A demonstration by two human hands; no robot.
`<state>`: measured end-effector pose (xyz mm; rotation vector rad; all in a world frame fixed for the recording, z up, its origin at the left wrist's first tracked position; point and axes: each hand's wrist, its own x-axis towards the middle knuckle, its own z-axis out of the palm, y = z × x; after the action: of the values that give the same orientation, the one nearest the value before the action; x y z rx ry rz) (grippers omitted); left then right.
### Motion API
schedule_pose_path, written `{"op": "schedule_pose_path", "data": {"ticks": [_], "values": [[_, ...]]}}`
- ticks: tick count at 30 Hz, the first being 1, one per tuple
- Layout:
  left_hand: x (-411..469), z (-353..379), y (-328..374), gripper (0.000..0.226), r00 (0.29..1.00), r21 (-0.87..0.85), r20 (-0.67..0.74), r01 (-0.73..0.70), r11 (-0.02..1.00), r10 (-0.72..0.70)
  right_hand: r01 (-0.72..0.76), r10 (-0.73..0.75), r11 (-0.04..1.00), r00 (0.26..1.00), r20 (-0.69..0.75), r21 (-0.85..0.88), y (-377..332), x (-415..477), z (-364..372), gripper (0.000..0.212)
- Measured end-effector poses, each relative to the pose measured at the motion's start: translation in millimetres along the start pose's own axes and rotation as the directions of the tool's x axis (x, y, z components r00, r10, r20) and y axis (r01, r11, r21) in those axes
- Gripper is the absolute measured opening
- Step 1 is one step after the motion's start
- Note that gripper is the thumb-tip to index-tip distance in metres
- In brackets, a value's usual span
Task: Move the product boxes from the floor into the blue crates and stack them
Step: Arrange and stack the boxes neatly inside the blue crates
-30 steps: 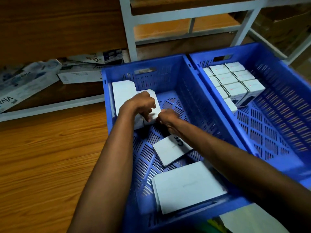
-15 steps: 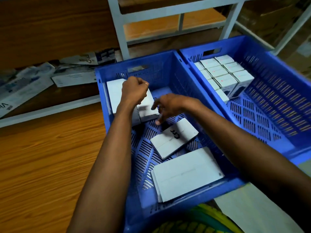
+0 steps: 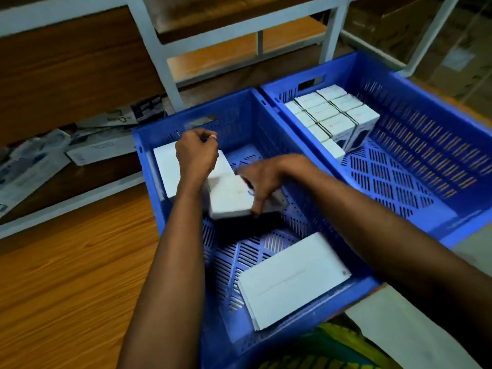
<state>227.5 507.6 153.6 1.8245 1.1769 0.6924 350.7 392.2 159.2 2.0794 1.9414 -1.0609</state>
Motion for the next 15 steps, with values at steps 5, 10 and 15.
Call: {"op": "schedule_pose_path", "data": {"ticks": [5, 10, 15], "values": [[-5, -23, 21, 0.041, 0.997, -0.572, 0.048, 0.082, 0.816, -0.067, 0.186, 0.037, 0.871, 0.897, -0.440, 0.454, 17, -41, -25, 0.070], [-12, -20, 30, 0.053, 0.953, -0.800, 0.276, 0.155, 0.579, 0.126, 0.308, 0.122, 0.593, 0.879, -0.462, 0.744, -3, -38, -29, 0.027], [-4, -5, 32, 0.088, 0.946, -0.858, 0.281, 0.173, 0.483, 0.159, 0.320, 0.087, 0.608, 0.883, -0.461, 0.727, -16, -32, -26, 0.052]]}}
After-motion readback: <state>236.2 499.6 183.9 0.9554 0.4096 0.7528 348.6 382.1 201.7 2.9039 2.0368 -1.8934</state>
